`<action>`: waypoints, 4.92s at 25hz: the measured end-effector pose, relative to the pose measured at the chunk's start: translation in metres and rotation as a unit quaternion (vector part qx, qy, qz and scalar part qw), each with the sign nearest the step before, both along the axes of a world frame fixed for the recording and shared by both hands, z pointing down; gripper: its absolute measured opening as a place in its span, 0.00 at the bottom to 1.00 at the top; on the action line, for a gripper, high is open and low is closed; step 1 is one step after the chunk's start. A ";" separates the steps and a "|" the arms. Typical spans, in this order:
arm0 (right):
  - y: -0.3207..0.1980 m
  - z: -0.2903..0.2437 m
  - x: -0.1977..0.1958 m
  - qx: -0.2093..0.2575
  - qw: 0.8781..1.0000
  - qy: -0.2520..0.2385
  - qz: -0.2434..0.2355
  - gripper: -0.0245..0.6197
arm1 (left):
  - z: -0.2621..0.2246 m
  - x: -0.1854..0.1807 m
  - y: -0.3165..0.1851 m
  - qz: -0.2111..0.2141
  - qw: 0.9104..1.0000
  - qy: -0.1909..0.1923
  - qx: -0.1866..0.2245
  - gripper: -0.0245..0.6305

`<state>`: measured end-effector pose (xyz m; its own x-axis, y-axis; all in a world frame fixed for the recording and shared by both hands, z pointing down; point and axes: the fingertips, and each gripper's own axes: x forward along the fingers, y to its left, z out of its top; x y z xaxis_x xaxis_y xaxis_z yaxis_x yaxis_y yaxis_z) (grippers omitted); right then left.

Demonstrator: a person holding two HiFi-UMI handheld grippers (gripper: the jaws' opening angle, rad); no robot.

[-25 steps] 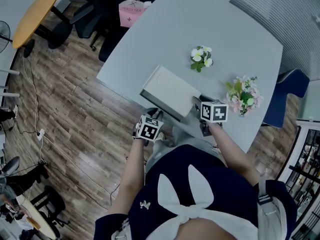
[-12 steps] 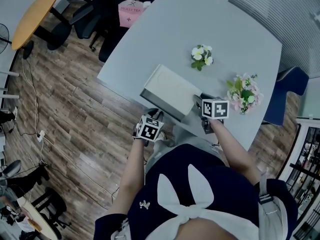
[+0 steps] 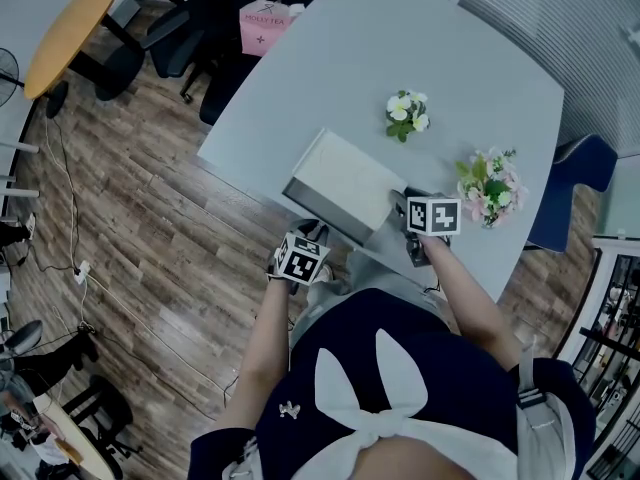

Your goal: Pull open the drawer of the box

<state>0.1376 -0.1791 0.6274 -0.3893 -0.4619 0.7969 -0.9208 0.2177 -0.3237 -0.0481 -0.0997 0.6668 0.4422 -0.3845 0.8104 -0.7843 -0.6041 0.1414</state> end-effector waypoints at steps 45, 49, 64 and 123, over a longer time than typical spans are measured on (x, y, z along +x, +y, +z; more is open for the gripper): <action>-0.002 -0.001 0.000 0.005 1.000 0.008 0.024 0.29 | 0.000 -0.029 0.034 -0.012 1.000 -0.004 0.000 0.16; -0.002 -0.002 0.000 0.004 1.000 0.012 0.024 0.29 | -0.001 -0.034 0.040 -0.013 1.000 -0.006 -0.002 0.16; -0.004 0.000 0.001 0.007 0.999 0.018 0.030 0.28 | -0.001 -0.041 0.054 -0.026 1.000 0.007 -0.002 0.16; 0.080 -0.129 -0.068 0.210 0.977 -0.031 -0.039 0.14 | -0.181 -0.012 0.017 -0.091 0.969 0.150 0.176 0.12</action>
<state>0.0694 -0.0987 0.4985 -0.4773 -0.7096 0.5183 -0.8779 0.4117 -0.2447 -0.0599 -0.0823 0.4857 0.5372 -0.7070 0.4600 -0.8374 -0.5124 0.1904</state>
